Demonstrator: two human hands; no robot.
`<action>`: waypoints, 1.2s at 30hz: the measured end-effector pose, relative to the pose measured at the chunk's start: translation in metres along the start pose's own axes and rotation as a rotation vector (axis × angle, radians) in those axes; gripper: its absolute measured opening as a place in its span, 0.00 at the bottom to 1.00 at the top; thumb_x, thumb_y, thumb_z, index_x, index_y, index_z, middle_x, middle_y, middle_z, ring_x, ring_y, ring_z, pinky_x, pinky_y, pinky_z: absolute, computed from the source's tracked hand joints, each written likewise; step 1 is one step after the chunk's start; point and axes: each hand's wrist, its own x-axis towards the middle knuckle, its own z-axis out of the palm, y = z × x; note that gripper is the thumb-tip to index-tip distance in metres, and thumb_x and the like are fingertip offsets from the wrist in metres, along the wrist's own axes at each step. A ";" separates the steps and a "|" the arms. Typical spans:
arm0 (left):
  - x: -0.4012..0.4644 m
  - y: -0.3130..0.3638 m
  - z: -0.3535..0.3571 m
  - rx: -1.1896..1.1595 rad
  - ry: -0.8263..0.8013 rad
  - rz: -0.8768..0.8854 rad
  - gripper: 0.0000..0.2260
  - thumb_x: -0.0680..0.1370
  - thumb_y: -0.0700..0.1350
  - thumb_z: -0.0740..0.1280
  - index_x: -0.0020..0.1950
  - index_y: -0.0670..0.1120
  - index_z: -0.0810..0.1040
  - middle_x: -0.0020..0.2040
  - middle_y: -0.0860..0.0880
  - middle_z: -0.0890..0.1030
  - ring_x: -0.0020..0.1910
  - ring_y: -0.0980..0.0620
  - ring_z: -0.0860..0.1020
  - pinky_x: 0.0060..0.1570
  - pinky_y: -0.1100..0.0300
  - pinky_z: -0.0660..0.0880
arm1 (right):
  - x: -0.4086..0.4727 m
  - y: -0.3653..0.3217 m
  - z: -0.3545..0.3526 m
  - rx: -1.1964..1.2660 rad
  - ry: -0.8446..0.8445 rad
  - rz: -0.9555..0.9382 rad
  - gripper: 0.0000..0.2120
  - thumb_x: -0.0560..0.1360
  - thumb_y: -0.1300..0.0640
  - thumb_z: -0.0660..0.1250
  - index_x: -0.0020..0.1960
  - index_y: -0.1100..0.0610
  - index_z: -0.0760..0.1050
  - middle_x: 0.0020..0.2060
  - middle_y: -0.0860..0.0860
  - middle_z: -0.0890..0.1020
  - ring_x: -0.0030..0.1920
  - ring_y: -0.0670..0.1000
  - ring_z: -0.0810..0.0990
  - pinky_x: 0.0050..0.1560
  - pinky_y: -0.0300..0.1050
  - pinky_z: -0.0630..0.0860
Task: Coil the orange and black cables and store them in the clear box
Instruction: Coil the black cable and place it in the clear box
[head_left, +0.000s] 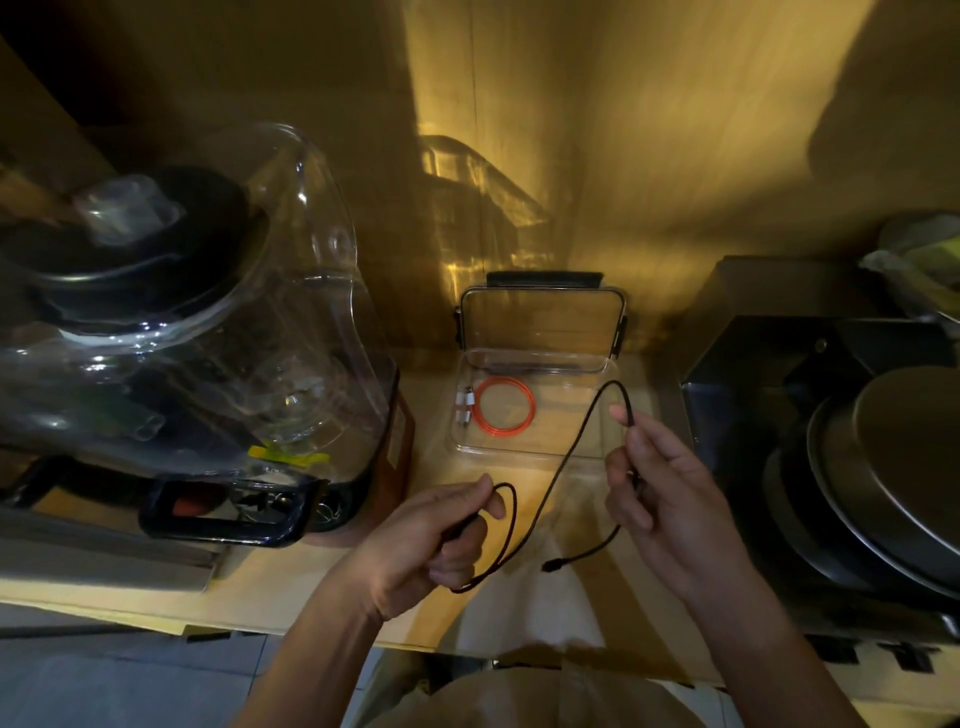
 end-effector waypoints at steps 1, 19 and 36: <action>0.000 -0.001 0.000 0.055 0.002 -0.016 0.13 0.79 0.52 0.64 0.48 0.42 0.79 0.23 0.51 0.62 0.21 0.57 0.57 0.20 0.66 0.57 | -0.001 0.000 0.001 -0.009 -0.005 -0.002 0.15 0.75 0.53 0.64 0.59 0.53 0.79 0.29 0.51 0.76 0.21 0.44 0.64 0.25 0.38 0.59; 0.016 -0.013 0.011 -0.023 0.173 -0.056 0.24 0.79 0.61 0.55 0.46 0.44 0.79 0.29 0.49 0.57 0.27 0.54 0.56 0.29 0.60 0.56 | -0.031 0.003 0.030 -0.248 -0.310 0.005 0.13 0.72 0.52 0.69 0.47 0.62 0.81 0.27 0.54 0.79 0.24 0.46 0.66 0.26 0.35 0.63; 0.020 -0.016 0.011 -0.299 0.072 -0.046 0.26 0.76 0.65 0.61 0.50 0.41 0.79 0.28 0.49 0.65 0.28 0.51 0.63 0.35 0.56 0.57 | -0.042 0.028 0.034 -0.825 -0.502 -0.002 0.04 0.74 0.60 0.71 0.44 0.60 0.81 0.31 0.49 0.83 0.32 0.42 0.81 0.36 0.36 0.74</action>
